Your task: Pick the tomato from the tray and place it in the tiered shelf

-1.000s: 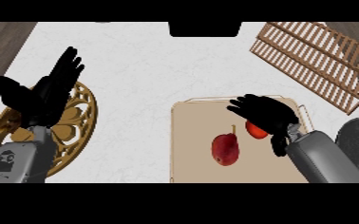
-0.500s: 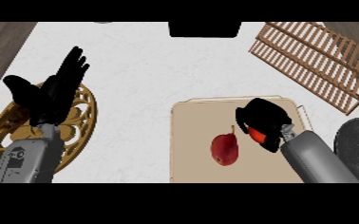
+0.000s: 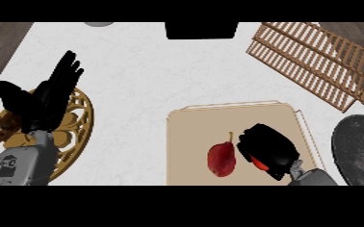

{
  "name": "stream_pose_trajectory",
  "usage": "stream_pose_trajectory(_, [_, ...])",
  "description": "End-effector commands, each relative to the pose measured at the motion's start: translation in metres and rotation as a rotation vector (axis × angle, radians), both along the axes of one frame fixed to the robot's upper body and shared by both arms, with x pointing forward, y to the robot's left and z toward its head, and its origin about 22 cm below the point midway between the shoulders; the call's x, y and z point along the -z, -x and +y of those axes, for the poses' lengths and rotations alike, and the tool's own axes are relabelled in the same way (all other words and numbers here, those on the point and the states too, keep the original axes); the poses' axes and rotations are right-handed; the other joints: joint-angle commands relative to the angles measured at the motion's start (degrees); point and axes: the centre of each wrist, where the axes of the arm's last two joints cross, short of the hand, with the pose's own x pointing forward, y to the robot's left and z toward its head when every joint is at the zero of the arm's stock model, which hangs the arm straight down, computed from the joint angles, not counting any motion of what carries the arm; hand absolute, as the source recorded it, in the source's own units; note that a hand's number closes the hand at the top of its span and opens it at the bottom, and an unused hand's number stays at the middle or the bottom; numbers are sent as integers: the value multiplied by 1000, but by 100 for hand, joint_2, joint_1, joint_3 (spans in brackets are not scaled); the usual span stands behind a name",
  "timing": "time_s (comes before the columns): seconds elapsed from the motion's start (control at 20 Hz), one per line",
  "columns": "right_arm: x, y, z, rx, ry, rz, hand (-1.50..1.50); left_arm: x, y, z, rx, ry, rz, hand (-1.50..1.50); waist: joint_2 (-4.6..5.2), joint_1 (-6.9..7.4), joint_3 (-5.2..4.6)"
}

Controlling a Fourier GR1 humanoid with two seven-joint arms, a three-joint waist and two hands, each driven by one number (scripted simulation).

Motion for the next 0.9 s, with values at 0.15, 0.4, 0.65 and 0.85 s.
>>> stream_pose_trajectory(0.15, [-19, 94, 4, 90, -255, 45, 150, -1, 0, -4, -20, 7, 1, 0, 39, -113, 59])
stream_pose_trajectory(0.4, [-51, 113, 6, 164, -657, 64, 150, -3, 3, 9, -16, 4, 3, 0, 55, -111, 61])
stream_pose_trajectory(0.65, [-123, 135, -15, 189, -836, -86, 150, -5, -4, -9, -9, -2, -8, 0, 82, -73, 63])
stream_pose_trajectory(0.85, [-155, 144, -25, 294, -911, -146, 150, -5, 1, -9, 19, 6, 0, 0, 103, 79, 60])
